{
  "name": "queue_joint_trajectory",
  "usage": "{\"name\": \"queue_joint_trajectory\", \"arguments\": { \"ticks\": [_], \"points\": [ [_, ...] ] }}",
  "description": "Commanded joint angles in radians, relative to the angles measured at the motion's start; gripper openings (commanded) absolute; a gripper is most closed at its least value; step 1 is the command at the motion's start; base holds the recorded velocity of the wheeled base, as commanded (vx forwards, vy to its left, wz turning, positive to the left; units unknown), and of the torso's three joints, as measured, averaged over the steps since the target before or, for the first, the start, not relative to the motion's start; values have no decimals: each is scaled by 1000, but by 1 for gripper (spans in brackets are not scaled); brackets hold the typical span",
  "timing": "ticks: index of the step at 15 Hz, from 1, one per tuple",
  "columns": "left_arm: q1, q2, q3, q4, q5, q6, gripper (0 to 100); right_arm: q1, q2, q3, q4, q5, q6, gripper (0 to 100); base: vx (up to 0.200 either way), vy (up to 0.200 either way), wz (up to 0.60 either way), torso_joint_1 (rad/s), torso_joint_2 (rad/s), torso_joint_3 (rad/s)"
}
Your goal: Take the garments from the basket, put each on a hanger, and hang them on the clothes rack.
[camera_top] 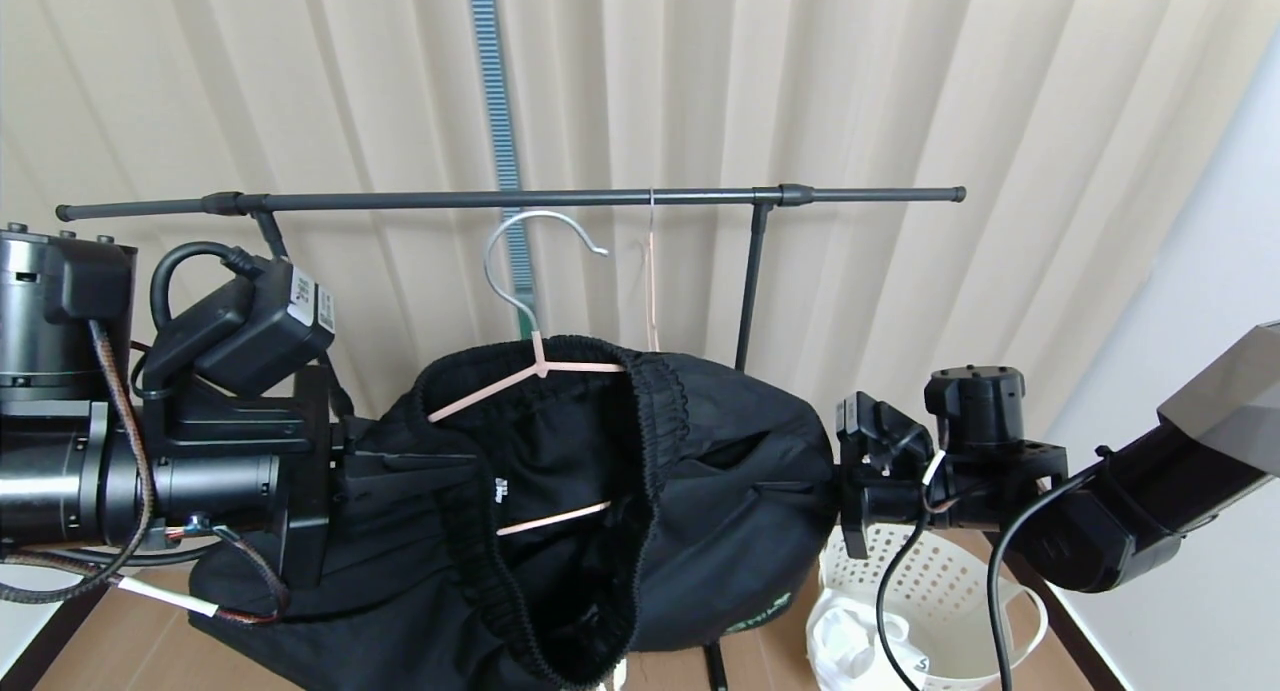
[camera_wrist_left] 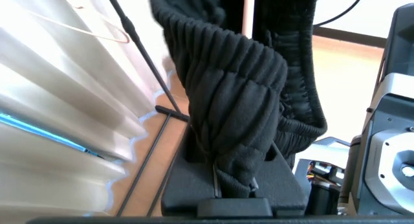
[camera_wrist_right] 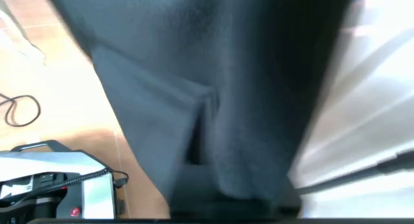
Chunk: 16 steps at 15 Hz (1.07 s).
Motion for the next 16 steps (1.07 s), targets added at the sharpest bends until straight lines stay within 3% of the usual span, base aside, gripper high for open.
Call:
{"name": "queue_joint_trajectory", "arguments": {
  "ticks": [1,6,10,11,16],
  "points": [
    [9,-15,0,0,0,-6,0,-31,24,-22,1,0,0,0,0,0,0,0,0,0],
    [32,-41,18,1,-2,-9,0,-68,66,-60,6,0,3,0,0,0,0,0,0,0],
    [34,-33,21,0,1,-61,0,-58,44,-20,-5,2,-9,0,0,0,0,0,0,0],
    [37,-30,21,0,1,-74,0,-58,38,-16,-9,2,-15,100,0,0,0,0,0,0],
    [126,-29,21,0,5,-169,0,-43,-42,10,-92,0,-35,100,0,0,0,0,0,0]
  ]
}}
